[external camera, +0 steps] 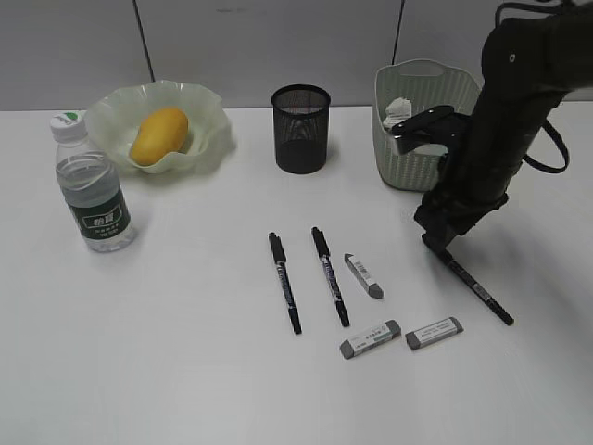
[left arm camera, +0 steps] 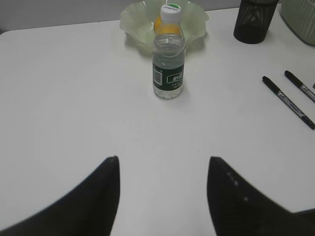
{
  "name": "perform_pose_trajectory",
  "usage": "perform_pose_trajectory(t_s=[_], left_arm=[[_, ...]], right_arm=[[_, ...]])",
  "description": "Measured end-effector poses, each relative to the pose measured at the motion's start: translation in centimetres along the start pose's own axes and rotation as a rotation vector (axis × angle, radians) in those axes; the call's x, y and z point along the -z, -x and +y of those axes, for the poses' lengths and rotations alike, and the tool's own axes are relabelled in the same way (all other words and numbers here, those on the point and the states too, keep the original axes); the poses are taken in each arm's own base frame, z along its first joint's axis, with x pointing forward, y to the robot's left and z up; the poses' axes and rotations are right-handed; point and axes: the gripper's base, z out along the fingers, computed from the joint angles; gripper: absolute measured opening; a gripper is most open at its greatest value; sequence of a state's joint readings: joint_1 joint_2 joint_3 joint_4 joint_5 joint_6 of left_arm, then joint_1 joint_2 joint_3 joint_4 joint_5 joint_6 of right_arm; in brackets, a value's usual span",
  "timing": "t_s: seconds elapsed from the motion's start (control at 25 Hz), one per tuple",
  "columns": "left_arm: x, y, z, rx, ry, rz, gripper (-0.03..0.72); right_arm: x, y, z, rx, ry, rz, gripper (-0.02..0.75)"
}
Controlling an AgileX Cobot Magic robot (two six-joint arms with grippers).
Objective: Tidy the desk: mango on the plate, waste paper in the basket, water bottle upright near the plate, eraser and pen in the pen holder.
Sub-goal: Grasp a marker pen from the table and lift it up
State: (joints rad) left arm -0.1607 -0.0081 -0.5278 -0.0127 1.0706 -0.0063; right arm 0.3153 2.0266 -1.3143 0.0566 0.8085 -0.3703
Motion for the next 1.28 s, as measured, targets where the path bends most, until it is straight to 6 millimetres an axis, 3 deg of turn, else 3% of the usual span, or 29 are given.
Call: perform_pose_trajectory(t_s=[0.24,0.88,1.28], left_arm=[[0.0,0.0,0.0,0.000,0.000,0.000,0.427],[0.0,0.0,0.0,0.000,0.000,0.000,0.404],[0.0,0.0,0.0,0.000,0.000,0.000,0.383]], right_arm=[[-1.7,0.2,0.0,-0.008,0.014,-0.005,0.365],[-2.3,0.4,-1.6,-0.094,0.008,-0.064,0.364],[-3.1,0.3,-1.5,-0.085,0.029,-0.051,0.330]])
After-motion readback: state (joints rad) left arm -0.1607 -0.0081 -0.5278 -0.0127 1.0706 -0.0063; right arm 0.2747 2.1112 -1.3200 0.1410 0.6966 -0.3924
